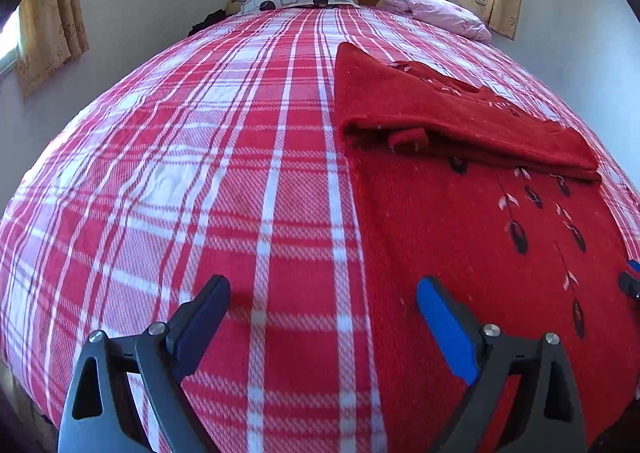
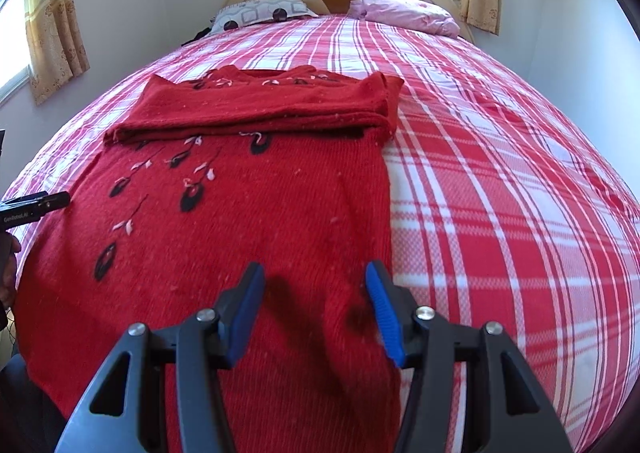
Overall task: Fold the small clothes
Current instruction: 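Withdraw both tools from the folded cardigan, then move both tools down to the cardigan hem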
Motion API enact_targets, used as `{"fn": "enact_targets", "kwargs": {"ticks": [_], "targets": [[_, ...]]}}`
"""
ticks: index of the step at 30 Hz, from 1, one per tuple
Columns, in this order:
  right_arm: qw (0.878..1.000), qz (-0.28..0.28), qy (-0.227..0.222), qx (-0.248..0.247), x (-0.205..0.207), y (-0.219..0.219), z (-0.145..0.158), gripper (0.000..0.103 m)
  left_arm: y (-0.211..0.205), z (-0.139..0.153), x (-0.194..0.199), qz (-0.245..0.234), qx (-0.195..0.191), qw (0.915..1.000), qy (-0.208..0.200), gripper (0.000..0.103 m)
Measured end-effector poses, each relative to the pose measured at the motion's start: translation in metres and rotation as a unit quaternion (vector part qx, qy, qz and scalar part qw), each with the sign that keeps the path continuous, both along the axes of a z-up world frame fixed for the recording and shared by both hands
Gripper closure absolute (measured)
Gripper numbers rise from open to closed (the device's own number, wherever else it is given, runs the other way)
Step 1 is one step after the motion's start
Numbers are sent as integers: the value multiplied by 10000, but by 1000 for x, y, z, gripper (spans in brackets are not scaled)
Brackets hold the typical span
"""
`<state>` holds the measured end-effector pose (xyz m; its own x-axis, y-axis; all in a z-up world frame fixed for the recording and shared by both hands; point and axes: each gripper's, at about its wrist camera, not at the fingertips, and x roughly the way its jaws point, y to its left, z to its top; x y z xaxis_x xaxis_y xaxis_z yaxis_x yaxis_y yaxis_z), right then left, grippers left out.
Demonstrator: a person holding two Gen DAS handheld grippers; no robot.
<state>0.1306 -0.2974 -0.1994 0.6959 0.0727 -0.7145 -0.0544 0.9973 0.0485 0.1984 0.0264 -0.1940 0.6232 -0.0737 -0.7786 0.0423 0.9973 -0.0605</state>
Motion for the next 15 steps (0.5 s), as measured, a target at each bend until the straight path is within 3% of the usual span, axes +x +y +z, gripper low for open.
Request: {"fn": "enact_targets", "kwargs": {"ticks": [7, 15], "targets": [[10000, 5, -42, 14, -19, 0, 1, 47, -6, 2, -35, -236, -96, 9997, 14, 8], [9991, -106, 140, 378, -48, -18, -3, 47, -4, 15, -70, -673, -443, 9965, 208, 8]]}}
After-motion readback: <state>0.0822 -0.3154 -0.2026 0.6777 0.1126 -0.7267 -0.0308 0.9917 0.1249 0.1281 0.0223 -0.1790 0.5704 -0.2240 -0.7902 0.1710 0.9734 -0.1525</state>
